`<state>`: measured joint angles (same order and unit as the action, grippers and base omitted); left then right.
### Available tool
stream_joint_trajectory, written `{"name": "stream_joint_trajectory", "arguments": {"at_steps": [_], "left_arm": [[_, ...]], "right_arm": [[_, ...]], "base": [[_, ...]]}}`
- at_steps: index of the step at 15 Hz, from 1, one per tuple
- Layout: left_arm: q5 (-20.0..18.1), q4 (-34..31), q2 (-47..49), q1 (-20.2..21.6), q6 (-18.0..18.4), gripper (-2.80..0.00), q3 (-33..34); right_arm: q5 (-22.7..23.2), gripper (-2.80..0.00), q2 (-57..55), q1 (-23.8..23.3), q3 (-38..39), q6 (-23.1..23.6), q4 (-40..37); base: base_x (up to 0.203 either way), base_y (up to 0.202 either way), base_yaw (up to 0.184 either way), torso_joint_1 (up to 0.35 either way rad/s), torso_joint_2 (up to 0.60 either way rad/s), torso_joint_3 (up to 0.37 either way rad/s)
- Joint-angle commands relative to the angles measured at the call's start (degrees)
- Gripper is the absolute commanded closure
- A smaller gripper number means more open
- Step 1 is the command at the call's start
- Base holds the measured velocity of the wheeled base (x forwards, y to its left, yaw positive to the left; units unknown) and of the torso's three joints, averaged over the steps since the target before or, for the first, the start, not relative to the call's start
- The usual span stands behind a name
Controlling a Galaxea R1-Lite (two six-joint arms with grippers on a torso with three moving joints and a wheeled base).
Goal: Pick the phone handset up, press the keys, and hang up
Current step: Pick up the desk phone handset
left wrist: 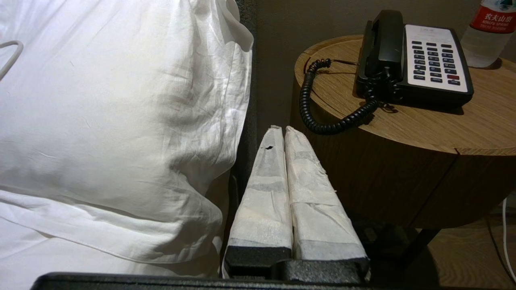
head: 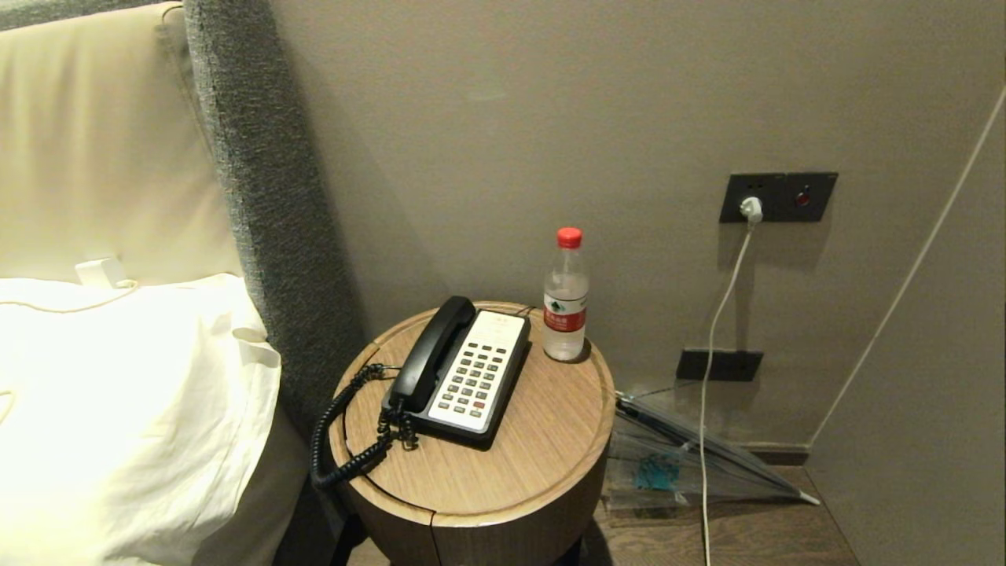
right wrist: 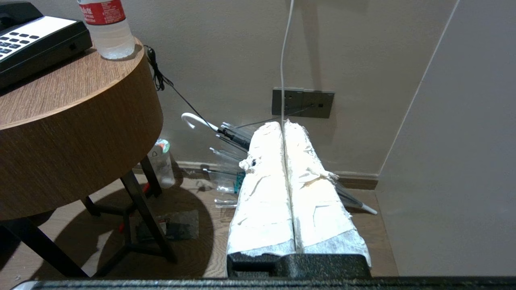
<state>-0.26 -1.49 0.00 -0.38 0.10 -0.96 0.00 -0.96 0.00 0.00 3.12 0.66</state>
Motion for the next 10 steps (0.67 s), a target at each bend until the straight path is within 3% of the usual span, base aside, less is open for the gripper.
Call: {"name": "stream_joint_trajectory", "arguments": {"at_steps": [1, 10], "left_arm": [[-0.01, -0.01, 0.0, 0.03, -0.1, 0.0, 0.0], [-0.01, -0.01, 0.0, -0.06, 0.33, 0.0, 0.05]], "right_arm": [[0.0, 0.0, -0.09, 0.0, 0.09, 0.04, 0.04], [0.0, 0.0, -0.09, 0.0, 0.09, 0.04, 0.04]], "base": [[0.0, 0.0, 0.0, 0.0, 0.0, 0.0], [0.0, 0.0, 0.0, 0.0, 0.0, 0.0]]}}
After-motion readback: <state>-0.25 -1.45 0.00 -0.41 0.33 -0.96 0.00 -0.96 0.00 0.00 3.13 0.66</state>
